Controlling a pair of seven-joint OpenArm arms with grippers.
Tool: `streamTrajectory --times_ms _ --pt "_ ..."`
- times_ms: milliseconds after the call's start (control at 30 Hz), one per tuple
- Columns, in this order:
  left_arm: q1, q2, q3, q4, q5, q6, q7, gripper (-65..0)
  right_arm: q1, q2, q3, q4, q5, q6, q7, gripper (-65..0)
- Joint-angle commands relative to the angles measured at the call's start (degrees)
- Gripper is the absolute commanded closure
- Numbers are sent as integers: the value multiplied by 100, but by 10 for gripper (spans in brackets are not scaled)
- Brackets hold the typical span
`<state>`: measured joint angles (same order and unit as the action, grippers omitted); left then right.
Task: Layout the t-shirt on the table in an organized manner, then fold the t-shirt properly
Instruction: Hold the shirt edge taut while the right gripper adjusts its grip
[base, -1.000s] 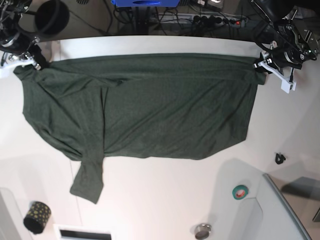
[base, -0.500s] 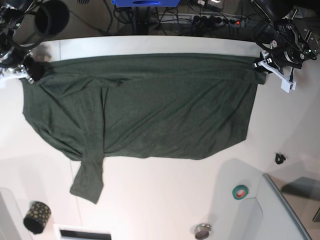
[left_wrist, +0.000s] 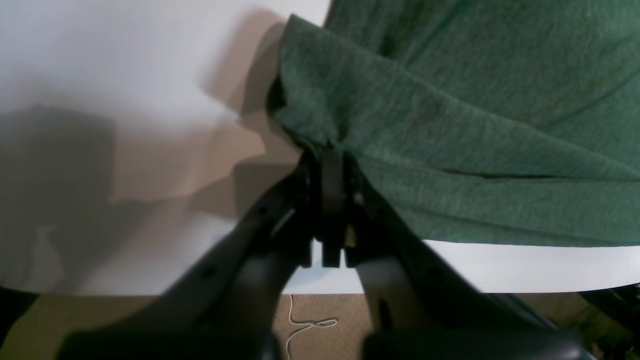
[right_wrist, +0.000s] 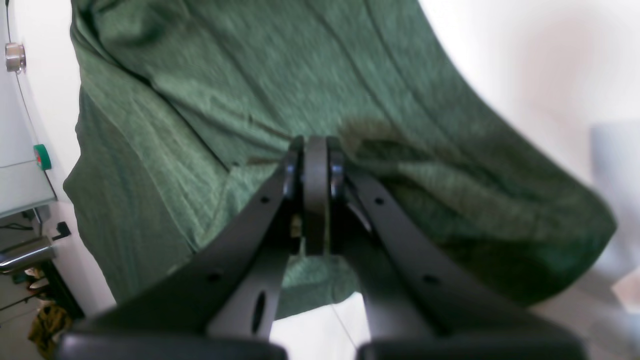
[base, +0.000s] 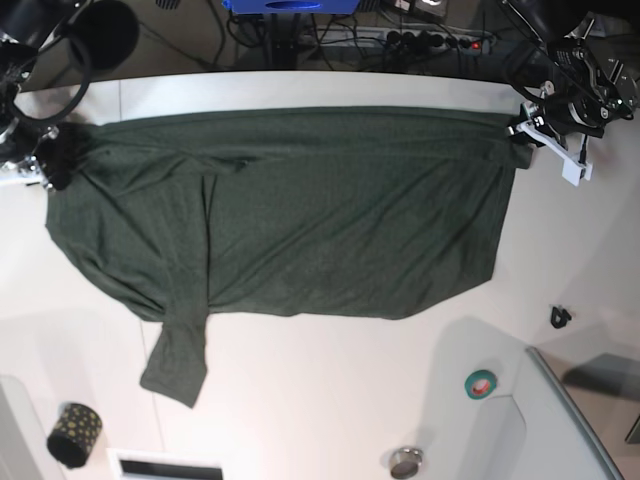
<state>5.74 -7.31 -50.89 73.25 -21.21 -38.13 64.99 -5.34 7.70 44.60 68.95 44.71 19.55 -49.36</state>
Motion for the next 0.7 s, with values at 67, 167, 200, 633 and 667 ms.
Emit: streamTrajectory --times_ms 67,167,200,633,667 --pt "-33 -91 -5 72 -63 -7 -51 0 -15 148 19 644 123 388 18 -8" --pt "-16 -91 -14 72 -63 -7 -51 0 -490 -124 186 1532 175 212 -149 -11" --pt "-16 -91 -23 72 -63 -7 -51 0 -692 -362 468 1892 219 1 -149 -15" --pt "-24 -82 -5 64 -72 -7 -51 0 -1211 -1135 933 1435 342 -254 -149 -398" --pt "-24 -82 -14 64 -72 -7 -51 0 -1167 -1100 933 1277 351 -254 -149 -393"
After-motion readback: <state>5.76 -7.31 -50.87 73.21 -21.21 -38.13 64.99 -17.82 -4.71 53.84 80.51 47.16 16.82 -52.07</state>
